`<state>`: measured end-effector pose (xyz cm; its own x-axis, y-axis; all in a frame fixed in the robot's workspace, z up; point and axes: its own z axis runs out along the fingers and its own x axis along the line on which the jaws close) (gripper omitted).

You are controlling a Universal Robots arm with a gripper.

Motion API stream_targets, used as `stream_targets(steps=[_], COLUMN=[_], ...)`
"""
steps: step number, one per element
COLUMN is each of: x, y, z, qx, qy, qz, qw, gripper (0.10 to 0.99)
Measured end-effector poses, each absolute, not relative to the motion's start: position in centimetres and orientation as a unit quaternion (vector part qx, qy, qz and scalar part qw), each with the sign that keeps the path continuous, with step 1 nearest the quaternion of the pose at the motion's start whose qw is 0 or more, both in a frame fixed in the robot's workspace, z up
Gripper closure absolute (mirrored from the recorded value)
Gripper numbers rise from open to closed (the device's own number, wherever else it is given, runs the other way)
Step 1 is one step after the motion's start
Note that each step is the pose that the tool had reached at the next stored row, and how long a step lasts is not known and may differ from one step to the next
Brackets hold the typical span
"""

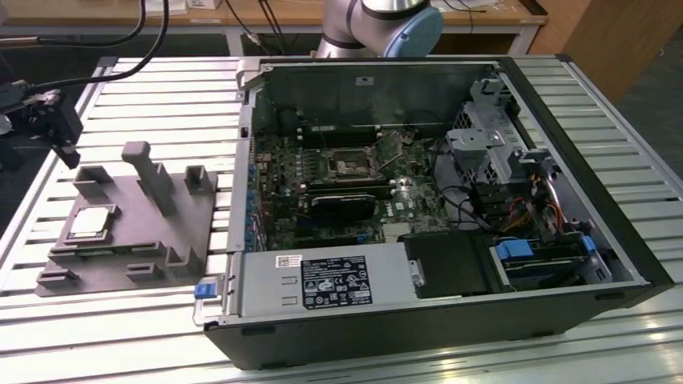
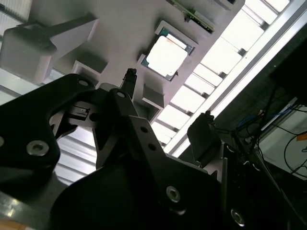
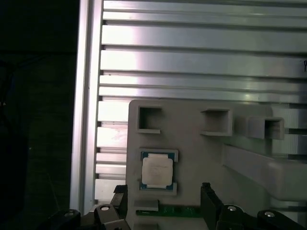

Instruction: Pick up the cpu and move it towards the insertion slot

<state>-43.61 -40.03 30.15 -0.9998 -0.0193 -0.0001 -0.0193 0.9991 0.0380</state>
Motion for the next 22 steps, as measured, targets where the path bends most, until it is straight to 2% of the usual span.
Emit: stream_targets(steps=[22], x=[-43.6], y=[-40.0], z=[28.4], qx=[0.010], qy=[-1.000], qz=[-0.019], qw=[0.000], gripper=[0.380])
